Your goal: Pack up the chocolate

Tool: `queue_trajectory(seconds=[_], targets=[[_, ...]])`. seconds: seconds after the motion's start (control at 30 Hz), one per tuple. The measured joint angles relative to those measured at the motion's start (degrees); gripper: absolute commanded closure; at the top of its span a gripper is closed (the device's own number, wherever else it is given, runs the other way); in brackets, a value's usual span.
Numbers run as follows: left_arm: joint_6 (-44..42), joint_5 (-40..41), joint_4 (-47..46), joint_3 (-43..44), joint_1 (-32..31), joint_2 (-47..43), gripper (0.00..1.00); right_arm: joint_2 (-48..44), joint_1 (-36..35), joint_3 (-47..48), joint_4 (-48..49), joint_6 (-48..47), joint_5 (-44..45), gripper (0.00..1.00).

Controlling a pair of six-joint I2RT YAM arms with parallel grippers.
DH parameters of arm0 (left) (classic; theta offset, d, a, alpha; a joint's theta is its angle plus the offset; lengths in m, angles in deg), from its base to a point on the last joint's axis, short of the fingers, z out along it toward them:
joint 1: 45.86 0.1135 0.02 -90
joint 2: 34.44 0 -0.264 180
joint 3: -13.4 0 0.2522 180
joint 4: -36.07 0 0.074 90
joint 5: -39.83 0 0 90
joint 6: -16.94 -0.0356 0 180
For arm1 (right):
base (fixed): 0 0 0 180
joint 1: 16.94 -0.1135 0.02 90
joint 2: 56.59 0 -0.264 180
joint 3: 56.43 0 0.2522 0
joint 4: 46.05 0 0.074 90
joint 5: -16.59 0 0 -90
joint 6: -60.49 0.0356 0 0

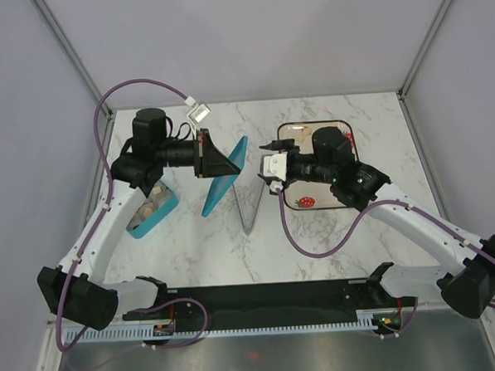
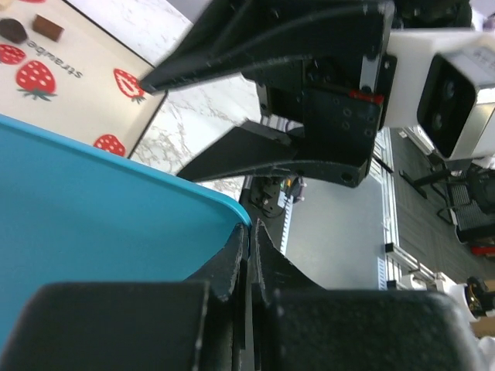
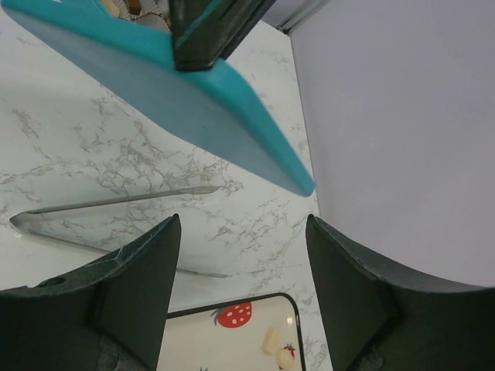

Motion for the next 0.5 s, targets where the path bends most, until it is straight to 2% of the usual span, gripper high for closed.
queue_trajectory(seconds=[0.5], targets=[[-0.9, -1.3, 0.2, -3.1, -5.4, -1.6, 0.98, 5.9, 0.7, 9.3, -9.5, -8.5, -8.7, 0.27]])
